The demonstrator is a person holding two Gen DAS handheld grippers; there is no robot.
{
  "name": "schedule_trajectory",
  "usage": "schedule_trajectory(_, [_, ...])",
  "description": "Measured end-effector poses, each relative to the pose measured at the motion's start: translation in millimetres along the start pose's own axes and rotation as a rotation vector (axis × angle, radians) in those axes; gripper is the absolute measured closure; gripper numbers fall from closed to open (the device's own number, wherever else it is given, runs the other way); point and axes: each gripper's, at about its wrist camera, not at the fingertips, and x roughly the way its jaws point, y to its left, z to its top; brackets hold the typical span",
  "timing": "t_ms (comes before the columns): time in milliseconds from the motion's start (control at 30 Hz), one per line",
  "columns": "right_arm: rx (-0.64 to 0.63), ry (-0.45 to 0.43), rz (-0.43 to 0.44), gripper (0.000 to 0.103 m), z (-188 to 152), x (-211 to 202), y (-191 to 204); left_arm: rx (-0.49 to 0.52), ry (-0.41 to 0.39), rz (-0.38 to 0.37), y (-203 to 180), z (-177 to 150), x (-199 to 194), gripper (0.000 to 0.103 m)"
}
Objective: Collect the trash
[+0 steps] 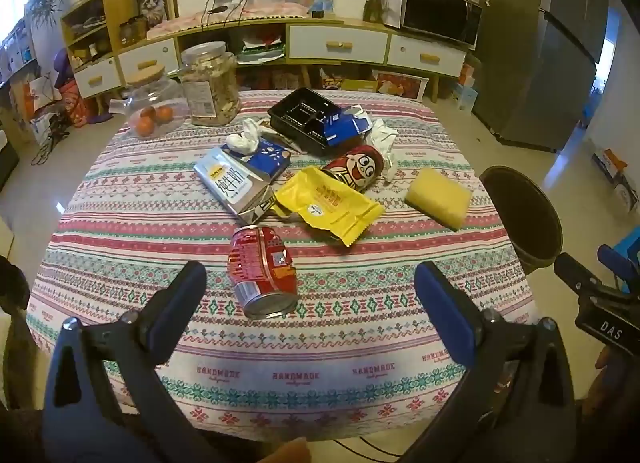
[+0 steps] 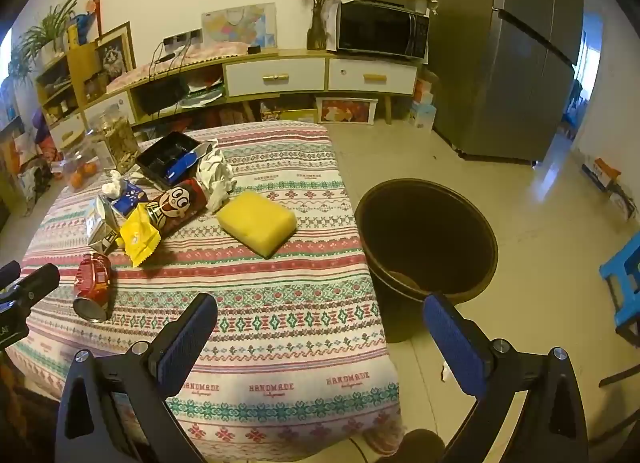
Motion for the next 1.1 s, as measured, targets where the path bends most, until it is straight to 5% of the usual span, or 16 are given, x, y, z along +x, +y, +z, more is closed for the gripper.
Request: schedule_trajectory(1100, [-0.018, -0.099, 0.0, 0.0, 4.3, -16.0, 0.2, 0.052, -0.016, -0.003, -19.9, 1.8, -6.4, 0.0])
